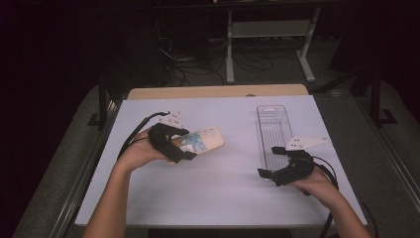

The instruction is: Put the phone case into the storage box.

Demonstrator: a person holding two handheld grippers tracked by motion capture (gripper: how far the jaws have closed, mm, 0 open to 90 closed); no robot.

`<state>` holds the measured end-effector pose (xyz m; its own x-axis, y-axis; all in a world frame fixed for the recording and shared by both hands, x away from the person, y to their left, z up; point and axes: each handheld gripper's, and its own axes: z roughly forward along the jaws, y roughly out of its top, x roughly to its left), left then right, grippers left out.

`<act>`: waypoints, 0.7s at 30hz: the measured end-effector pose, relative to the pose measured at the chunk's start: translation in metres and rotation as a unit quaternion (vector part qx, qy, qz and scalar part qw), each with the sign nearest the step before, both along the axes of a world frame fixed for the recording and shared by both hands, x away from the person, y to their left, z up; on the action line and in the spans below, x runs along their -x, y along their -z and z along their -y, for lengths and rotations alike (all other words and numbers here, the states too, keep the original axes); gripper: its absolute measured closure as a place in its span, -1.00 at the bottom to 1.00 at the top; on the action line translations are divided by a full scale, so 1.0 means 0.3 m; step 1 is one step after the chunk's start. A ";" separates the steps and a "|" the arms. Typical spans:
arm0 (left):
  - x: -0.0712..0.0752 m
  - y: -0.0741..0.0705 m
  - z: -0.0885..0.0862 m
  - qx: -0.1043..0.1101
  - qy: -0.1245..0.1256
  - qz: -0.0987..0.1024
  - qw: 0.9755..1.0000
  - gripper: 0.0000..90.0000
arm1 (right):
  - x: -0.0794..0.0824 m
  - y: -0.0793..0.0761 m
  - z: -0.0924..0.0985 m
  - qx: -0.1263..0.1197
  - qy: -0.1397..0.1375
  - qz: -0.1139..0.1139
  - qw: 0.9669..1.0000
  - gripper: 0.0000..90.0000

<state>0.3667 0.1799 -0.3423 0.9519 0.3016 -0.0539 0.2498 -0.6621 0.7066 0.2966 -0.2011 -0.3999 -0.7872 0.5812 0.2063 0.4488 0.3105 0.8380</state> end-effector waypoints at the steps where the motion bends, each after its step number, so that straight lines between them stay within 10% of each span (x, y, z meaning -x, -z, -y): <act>1: -0.002 -0.005 0.009 -0.004 0.010 0.001 1.000 -0.75 | -0.001 0.000 0.000 0.000 -0.001 -0.001 1.000 -1.00; 21: -0.007 -0.014 0.020 -0.001 0.043 0.010 0.999 -0.75 | -0.060 -0.089 -0.022 0.008 -0.033 -0.002 0.999 -1.00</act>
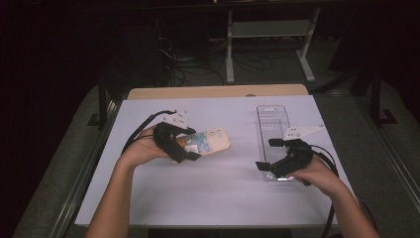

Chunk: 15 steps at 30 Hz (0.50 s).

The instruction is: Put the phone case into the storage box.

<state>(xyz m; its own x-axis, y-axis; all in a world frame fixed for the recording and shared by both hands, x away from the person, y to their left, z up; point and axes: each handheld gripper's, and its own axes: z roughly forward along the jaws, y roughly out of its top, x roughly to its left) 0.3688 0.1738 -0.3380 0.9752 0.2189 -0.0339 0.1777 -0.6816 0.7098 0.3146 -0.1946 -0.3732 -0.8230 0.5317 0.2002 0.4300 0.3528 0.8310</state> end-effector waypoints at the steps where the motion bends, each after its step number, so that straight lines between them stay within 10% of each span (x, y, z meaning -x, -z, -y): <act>1: 0.000 0.001 0.000 0.000 0.000 -0.001 1.000 -0.75 | -0.008 -0.004 0.000 0.001 -0.003 0.003 1.000 -1.00; 15: -0.001 0.013 0.001 -0.008 0.008 -0.007 1.000 -0.75 | -0.089 -0.053 -0.029 0.009 -0.042 0.005 0.999 -1.00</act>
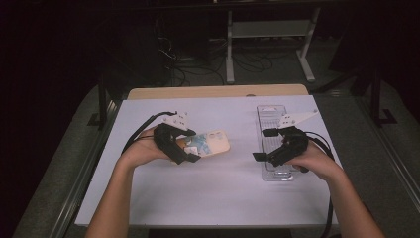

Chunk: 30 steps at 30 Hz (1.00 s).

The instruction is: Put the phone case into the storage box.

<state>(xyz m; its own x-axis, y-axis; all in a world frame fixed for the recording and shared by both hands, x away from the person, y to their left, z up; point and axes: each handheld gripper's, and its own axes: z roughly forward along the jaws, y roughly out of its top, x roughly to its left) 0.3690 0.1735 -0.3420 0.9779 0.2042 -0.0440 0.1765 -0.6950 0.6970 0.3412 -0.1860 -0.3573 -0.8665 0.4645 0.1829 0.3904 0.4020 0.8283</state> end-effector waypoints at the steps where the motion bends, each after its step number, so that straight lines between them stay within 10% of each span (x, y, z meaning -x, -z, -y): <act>1: 0.001 0.001 0.000 0.001 -0.001 -0.002 1.000 -0.75 | -0.006 -0.004 -0.005 0.003 -0.006 0.001 1.000 -1.00; 30: 0.007 0.017 0.011 -0.006 0.027 -0.005 1.000 -0.75 | -0.115 -0.055 -0.160 0.044 -0.130 0.008 0.991 -1.00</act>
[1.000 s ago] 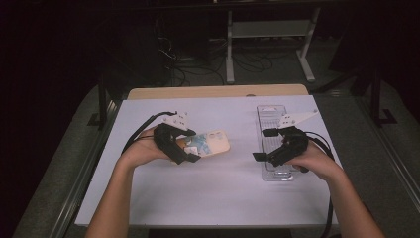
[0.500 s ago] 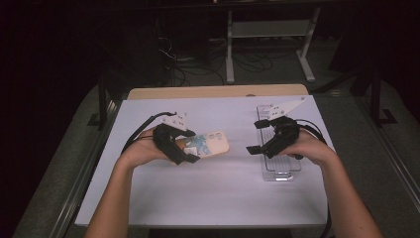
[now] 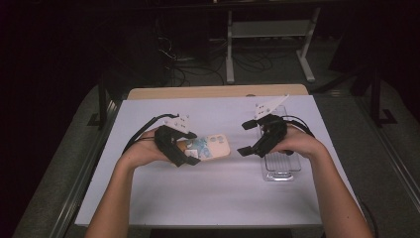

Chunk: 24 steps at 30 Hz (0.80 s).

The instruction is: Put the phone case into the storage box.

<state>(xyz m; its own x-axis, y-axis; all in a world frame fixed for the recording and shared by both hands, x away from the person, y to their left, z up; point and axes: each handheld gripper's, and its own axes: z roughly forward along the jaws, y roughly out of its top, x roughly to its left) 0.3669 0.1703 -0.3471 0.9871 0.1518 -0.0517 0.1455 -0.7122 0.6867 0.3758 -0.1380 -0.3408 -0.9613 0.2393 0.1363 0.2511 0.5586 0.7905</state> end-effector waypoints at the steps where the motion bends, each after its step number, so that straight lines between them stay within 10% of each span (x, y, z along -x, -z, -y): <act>1: 0.001 0.002 0.004 -0.001 0.003 0.001 1.000 -0.75 | 0.002 0.004 -0.006 0.005 -0.007 0.003 1.000 -1.00; 24: 0.039 0.030 0.092 -0.018 0.058 -0.003 0.998 -0.75 | 0.060 0.018 -0.091 0.034 -0.046 0.018 0.998 -1.00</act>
